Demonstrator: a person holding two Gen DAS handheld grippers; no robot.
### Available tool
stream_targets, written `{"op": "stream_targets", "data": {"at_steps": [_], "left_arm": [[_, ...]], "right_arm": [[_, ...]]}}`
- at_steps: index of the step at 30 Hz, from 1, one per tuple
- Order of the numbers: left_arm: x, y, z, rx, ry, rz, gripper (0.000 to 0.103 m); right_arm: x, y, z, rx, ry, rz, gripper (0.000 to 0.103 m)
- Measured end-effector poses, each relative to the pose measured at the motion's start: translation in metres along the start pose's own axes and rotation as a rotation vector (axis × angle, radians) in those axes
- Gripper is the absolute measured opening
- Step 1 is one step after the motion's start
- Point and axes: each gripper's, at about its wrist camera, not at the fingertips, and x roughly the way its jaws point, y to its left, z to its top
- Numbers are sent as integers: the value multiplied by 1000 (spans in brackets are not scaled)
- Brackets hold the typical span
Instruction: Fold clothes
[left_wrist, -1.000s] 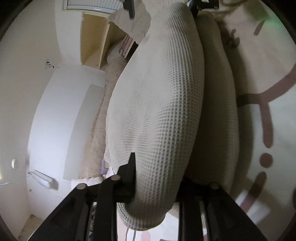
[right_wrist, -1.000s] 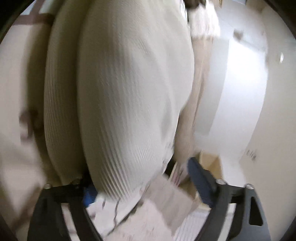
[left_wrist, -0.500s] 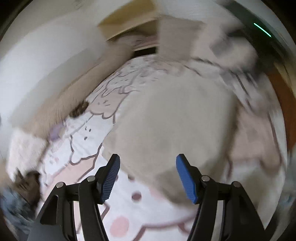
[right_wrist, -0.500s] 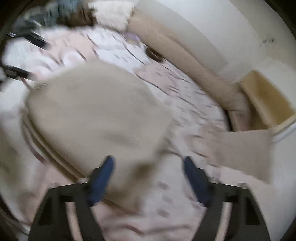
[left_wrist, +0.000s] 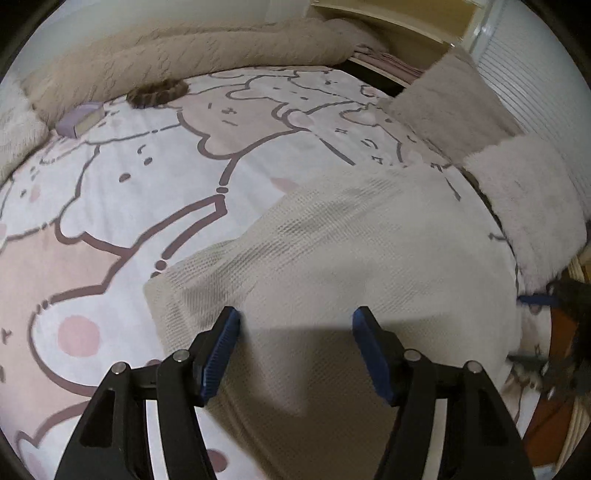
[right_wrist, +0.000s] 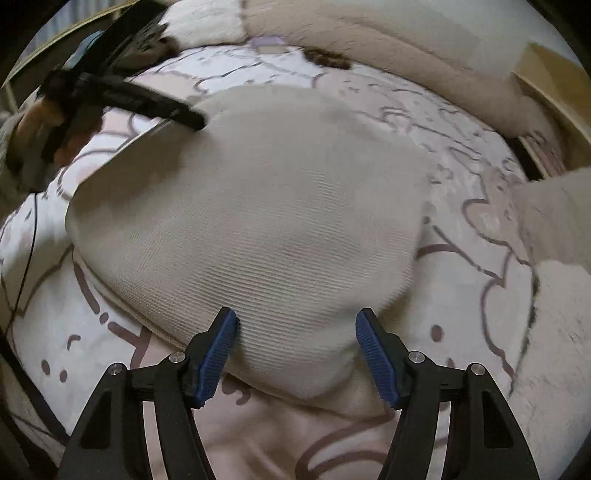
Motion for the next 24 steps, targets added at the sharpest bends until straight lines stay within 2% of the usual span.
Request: {"op": "stream_targets", "data": {"at_steps": [5,8,10,11,15,18,21,24], "left_arm": [[-24,-18,-12,124,-6,84,63],[-45,-29,-19,193,-6,137,63],[-71,-35,-21,225,-19,153,63],[-83,-38,-21,233,-30,154,63],[-140,-39,-23,209,-98,124,63],[-179,-36,-35,180,-156,89,63],[-211,-24,-58,140,-218,58,64],[-237,-15,-90,134,-284,69,69]], "right_arm": [[-26,-4,7,24,-116,-49,67],[-42,5,23,13,-153,-111,68],[-53,16,32,2,-182,-167,82],[-57,20,36,3,-196,-194,85],[-66,36,55,64,-199,-268,86],[-76,43,59,150,-214,-282,86],[-85,55,60,254,-194,-256,86],[-100,79,58,348,-245,-278,86]]}}
